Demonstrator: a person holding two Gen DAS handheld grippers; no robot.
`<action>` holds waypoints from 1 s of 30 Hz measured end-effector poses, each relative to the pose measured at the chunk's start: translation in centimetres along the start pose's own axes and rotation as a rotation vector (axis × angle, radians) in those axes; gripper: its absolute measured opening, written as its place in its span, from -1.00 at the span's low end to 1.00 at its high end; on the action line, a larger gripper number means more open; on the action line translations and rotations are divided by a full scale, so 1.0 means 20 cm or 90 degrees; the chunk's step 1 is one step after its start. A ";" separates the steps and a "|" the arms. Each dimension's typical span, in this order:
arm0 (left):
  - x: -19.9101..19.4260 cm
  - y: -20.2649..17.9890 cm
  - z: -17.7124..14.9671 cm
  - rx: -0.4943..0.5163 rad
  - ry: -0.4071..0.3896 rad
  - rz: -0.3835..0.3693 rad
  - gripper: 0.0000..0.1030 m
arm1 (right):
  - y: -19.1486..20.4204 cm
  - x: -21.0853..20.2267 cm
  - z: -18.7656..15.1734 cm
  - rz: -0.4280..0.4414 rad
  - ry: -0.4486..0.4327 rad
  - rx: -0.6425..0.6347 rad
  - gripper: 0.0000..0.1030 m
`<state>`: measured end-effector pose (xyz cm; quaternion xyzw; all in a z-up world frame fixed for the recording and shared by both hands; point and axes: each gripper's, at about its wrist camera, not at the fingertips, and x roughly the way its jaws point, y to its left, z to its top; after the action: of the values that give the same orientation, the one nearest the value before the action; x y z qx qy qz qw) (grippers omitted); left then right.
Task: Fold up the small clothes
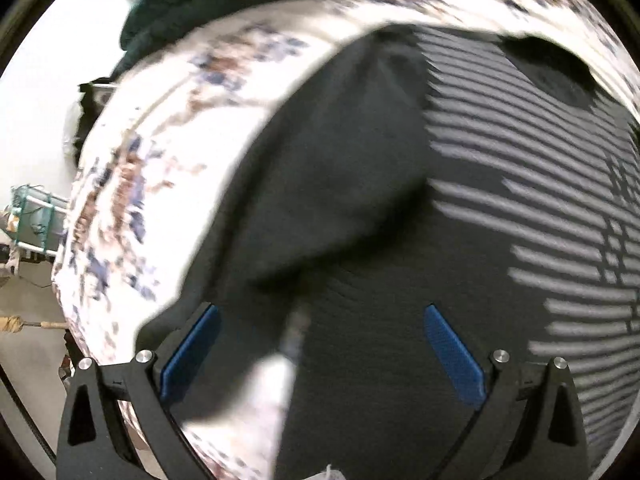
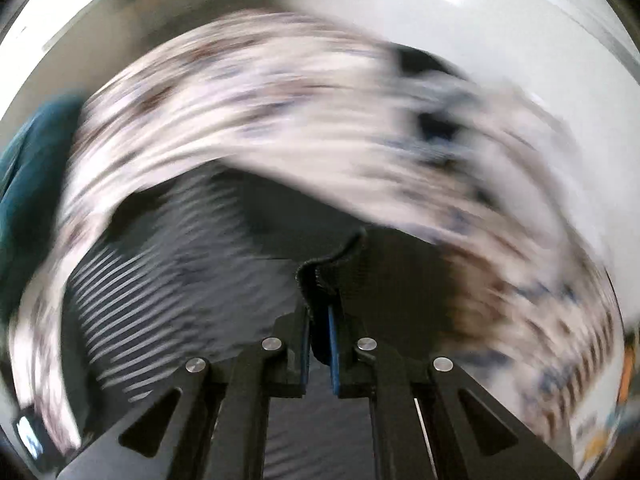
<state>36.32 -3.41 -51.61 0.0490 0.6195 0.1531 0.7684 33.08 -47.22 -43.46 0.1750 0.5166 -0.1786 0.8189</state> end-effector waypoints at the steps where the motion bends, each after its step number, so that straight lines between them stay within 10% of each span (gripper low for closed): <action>1: 0.02 0.06 0.03 -0.012 -0.008 0.007 1.00 | 0.19 0.02 0.00 0.011 0.002 -0.046 -0.85; 8: 0.10 0.46 0.21 -0.103 -0.041 0.023 1.00 | 1.51 0.44 -0.18 0.056 0.041 -0.280 -0.85; 16: 0.26 0.69 0.30 -0.164 -0.031 0.020 1.00 | 2.42 0.55 -0.53 0.060 0.040 -0.492 -0.86; 23: 0.30 0.73 0.30 -0.143 -0.018 0.021 1.00 | 2.44 0.57 -0.64 0.195 0.182 -0.508 -0.73; 27: 0.17 0.66 0.38 -0.099 -0.053 -0.030 1.00 | 1.88 0.48 -0.40 0.232 0.205 -0.324 0.03; 30: 0.01 0.44 0.53 -0.006 -0.099 -0.084 1.00 | 1.36 0.47 -0.20 0.151 0.192 -0.184 0.05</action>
<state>45.04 6.19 -47.14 0.0159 0.5593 0.1009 0.8226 46.59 -22.50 -50.93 0.1400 0.6293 0.0231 0.7641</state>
